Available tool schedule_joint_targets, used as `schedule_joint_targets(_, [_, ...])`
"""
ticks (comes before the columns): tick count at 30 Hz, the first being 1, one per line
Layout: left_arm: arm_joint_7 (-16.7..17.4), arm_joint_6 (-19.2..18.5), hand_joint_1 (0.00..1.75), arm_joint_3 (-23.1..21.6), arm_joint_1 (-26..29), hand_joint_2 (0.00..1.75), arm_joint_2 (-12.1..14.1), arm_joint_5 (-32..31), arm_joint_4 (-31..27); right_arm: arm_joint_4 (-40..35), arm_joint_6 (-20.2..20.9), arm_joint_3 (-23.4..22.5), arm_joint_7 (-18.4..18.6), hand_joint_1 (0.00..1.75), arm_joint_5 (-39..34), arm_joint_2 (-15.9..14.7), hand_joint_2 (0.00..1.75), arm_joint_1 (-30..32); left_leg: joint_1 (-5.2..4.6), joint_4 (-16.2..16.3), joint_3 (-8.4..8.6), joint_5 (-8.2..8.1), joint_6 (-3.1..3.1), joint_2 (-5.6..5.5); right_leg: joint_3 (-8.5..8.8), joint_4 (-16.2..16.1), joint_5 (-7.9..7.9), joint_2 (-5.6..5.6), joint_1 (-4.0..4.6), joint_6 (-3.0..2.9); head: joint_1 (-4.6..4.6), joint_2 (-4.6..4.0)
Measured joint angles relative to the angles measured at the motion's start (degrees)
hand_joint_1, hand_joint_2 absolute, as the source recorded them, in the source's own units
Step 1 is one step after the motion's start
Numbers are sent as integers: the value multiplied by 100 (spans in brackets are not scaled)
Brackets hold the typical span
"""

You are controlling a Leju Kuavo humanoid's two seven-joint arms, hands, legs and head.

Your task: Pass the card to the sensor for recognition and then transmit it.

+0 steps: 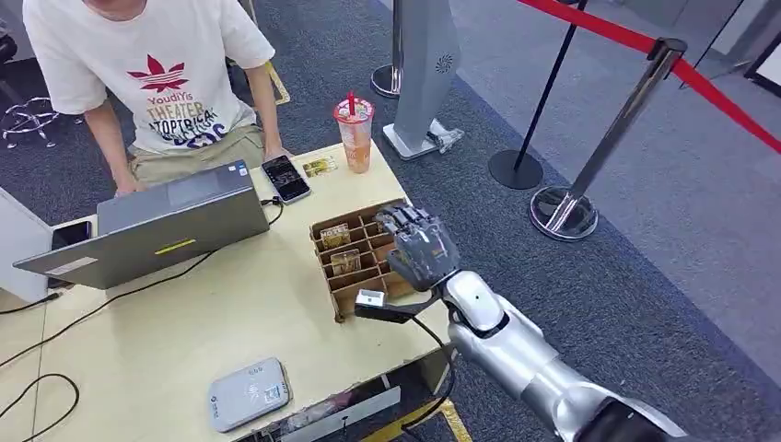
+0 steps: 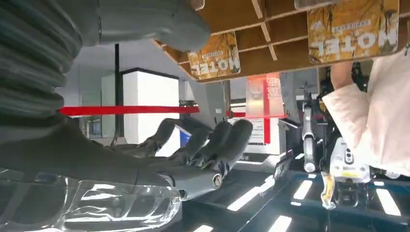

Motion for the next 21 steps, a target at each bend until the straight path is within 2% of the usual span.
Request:
schedule_joint_targets(4, [2, 0, 0, 2, 1, 175, 0, 7, 0, 92, 116, 35, 0, 73, -18, 0, 175, -36, 0, 0, -1, 0, 0, -1, 0, 0, 0, 0, 0, 0, 0, 0])
schedule_joint_targets(6, [0, -2, 0, 2, 1, 175, 0, 17, 0, 127, 151, 48, 7, 80, -48, 0, 175, -46, 0, 0, 0, 0, 0, -1, 0, 0, 0, 0, 0, 0, 0, 0])
schedule_joint_targets(10, [-11, -7, 0, 4, 7, 175, 2, 17, 0, 175, 194, 74, 15, 73, -70, 0, 175, -53, 0, 0, 0, 0, 1, -1, 0, 0, 0, 0, 0, 0, 0, 0])
schedule_joint_targets(13, [-52, -15, 0, 4, 19, 175, 2, 0, 0, 183, 227, 94, 63, 77, -76, -2, 175, -48, 0, 0, 0, -1, 1, 0, -1, 0, 0, 0, 0, 0, 0, 0])
schedule_joint_targets(14, [-55, -17, 0, 4, 22, 175, 2, 0, 0, 183, 236, 96, 72, 79, -76, -2, 175, -46, 0, 0, 1, -1, 2, 0, -1, 0, 0, 0, 0, 0, 0, 0])
schedule_joint_targets(15, [-55, -18, 0, 4, 23, 175, 2, 0, 0, 181, 256, 96, 79, 91, -79, -9, 175, -42, 0, 0, 1, -1, 2, 0, -1, 0, 0, 0, 0, 0, 0, 0])
schedule_joint_targets(21, [-55, -15, 0, 7, 29, 175, 4, 15, 0, 168, 299, 98, 105, 82, -94, -48, 175, 1, 0, 0, 1, -2, 1, 0, -1, 0, -1, 0, 0, 0, 0, 0])
